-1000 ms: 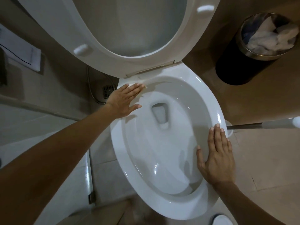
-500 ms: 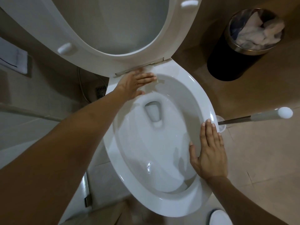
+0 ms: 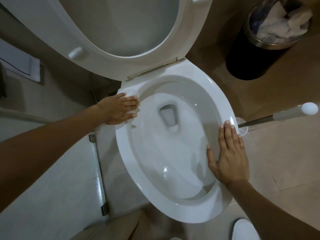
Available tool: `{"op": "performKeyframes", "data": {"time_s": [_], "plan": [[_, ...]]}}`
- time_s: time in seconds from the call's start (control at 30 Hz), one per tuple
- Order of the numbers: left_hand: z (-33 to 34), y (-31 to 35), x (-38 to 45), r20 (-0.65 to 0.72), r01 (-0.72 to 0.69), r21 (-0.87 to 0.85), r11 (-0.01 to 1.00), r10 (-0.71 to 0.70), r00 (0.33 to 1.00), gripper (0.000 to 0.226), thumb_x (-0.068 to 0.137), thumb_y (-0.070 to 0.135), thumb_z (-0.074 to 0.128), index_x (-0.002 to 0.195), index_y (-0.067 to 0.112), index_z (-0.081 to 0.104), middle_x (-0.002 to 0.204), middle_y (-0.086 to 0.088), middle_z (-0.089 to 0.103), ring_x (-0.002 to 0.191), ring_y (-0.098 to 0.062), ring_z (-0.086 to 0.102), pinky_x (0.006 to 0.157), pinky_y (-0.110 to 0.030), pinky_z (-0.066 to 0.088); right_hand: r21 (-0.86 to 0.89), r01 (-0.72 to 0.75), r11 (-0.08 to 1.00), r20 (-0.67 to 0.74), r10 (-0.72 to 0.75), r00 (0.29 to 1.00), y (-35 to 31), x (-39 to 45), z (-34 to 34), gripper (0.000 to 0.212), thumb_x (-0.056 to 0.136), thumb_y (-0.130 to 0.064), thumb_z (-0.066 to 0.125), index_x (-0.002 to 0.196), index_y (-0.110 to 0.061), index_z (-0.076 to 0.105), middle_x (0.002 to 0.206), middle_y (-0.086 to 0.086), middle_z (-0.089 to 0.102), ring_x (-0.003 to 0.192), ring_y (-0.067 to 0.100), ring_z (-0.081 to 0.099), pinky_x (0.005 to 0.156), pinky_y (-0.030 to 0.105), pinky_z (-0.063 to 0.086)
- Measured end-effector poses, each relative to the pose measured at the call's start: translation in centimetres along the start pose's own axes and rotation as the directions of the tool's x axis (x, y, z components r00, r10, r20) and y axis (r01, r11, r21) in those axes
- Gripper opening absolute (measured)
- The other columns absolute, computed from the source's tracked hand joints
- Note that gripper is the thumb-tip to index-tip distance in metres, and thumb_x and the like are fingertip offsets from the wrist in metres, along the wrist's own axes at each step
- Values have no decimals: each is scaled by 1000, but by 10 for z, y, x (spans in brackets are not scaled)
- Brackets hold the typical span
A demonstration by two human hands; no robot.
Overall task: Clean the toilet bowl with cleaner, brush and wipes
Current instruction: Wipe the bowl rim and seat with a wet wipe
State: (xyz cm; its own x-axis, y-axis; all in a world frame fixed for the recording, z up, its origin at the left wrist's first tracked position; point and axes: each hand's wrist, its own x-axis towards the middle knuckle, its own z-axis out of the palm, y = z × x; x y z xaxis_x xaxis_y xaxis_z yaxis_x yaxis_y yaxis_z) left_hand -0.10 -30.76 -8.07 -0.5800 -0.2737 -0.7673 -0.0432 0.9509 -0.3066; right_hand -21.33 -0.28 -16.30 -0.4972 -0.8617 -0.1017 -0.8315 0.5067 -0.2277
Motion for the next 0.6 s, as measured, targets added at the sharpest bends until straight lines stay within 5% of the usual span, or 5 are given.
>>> {"op": "performKeyframes", "data": {"time_s": [0.13, 0.27, 0.37, 0.43, 0.6], "plan": [[2, -1, 1, -2, -21, 73, 997, 22, 1000, 58, 100, 46, 5, 152, 21, 1, 159, -2, -11, 145, -18, -16, 119, -41, -3, 15, -9, 1000, 1, 9, 1000, 1, 0, 2, 74, 92, -49, 27, 152, -6, 17, 160, 9, 10, 148, 22, 11, 120, 37, 13], [20, 18, -14, -63, -58, -73, 996, 53, 997, 111, 66, 61, -43, 151, 22, 17, 160, 1, 10, 147, -15, -1, 117, -35, -2, 15, 1, 1000, 8, -1, 1000, 1, -1, 2, 75, 92, -48, 29, 152, -5, 16, 160, 10, 11, 148, 22, 10, 120, 37, 12], [31, 29, -28, -46, -65, -163, 985, 58, 997, 120, 59, 67, -45, 151, 23, 19, 159, 3, 15, 147, -13, 1, 114, -30, -7, -13, 1, 1000, 26, -1, 1000, 1, -1, 2, 76, 92, -50, 26, 152, -6, 13, 160, 10, 9, 148, 23, 9, 120, 37, 9], [24, 29, -28, -21, -52, -141, 989, 50, 999, 113, 62, 65, -43, 151, 25, 14, 160, 4, 10, 147, -13, -2, 115, -33, -8, -17, -1, 1000, 31, 1, 1000, 1, -1, 2, 76, 92, -51, 24, 152, -7, 12, 160, 10, 8, 148, 23, 9, 120, 37, 9], [8, 23, -14, 49, 27, 73, 997, -31, 998, 60, 97, 51, 0, 152, 25, 3, 160, -2, -8, 145, -17, -14, 118, -44, -8, -42, 11, 999, 37, -10, 999, 1, -2, 0, 75, 93, -49, 26, 153, -6, 11, 160, 11, 8, 148, 24, 8, 120, 38, 7]]}}
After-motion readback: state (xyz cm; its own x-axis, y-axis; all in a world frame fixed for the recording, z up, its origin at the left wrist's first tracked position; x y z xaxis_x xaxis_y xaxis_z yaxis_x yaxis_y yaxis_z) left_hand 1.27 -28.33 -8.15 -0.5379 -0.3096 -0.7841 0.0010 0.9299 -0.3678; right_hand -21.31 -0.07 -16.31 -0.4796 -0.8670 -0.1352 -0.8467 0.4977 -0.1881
